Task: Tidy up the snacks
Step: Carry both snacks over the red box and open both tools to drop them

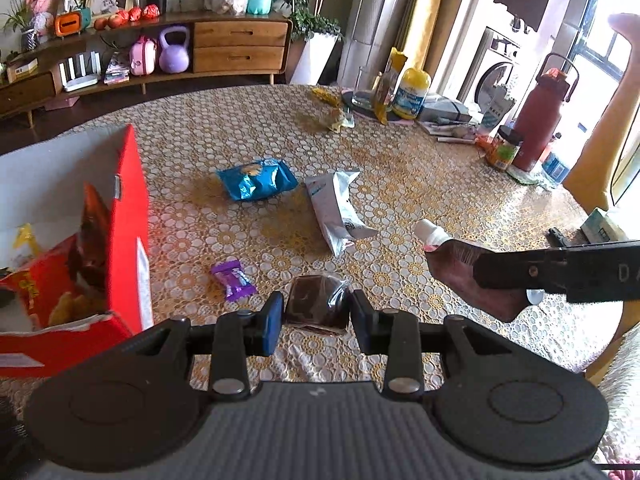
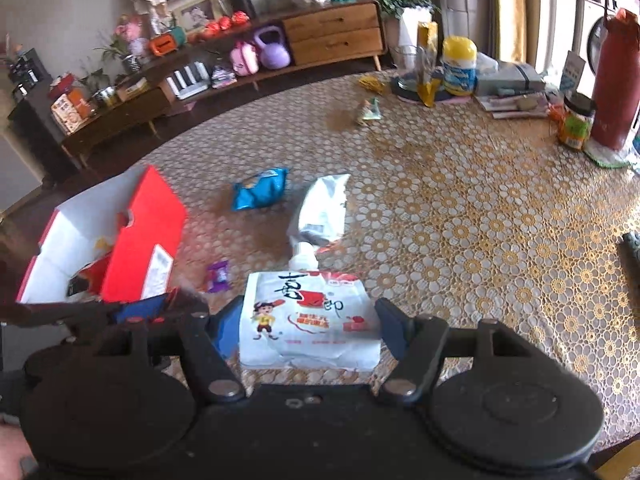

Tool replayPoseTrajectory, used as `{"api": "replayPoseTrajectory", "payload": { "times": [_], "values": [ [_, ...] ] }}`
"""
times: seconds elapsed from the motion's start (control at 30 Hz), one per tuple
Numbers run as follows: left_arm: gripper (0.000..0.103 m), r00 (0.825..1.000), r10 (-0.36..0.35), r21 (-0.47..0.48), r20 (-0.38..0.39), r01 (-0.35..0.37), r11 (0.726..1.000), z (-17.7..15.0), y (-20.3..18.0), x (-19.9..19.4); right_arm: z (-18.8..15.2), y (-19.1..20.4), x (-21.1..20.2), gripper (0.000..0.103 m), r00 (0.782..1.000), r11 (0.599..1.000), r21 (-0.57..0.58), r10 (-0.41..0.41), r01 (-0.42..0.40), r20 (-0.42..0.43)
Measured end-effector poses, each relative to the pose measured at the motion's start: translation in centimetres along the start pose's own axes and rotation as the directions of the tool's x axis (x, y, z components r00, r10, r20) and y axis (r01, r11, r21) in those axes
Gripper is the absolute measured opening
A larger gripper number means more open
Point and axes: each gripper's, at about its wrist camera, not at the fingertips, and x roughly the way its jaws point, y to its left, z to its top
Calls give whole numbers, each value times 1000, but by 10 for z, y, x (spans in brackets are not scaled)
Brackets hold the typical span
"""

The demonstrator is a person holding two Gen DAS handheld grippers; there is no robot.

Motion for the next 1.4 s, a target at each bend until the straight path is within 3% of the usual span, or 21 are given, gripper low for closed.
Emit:
{"api": "replayPoseTrajectory", "payload": {
  "times": [0.43, 0.7, 1.07, 1.4],
  "values": [
    [35, 999, 32, 18, 27, -33, 999, 5, 18, -58, -3, 53, -40, 68, 997, 993, -109, 50, -44, 58],
    [35, 995, 82, 6, 61, -82, 997, 20, 55, -92, 7, 96, -45, 68, 993, 981, -182, 84, -67, 85],
    [35, 978, 190, -51, 82, -186, 981, 32, 129, -120, 23, 158, -24, 68, 989, 960, -258, 127, -104, 76],
    [35, 956, 292, -116, 38, -286, 951, 33, 200, -112, 35, 209, 19, 68, 991, 943, -313, 132, -115, 36]
  ]
}}
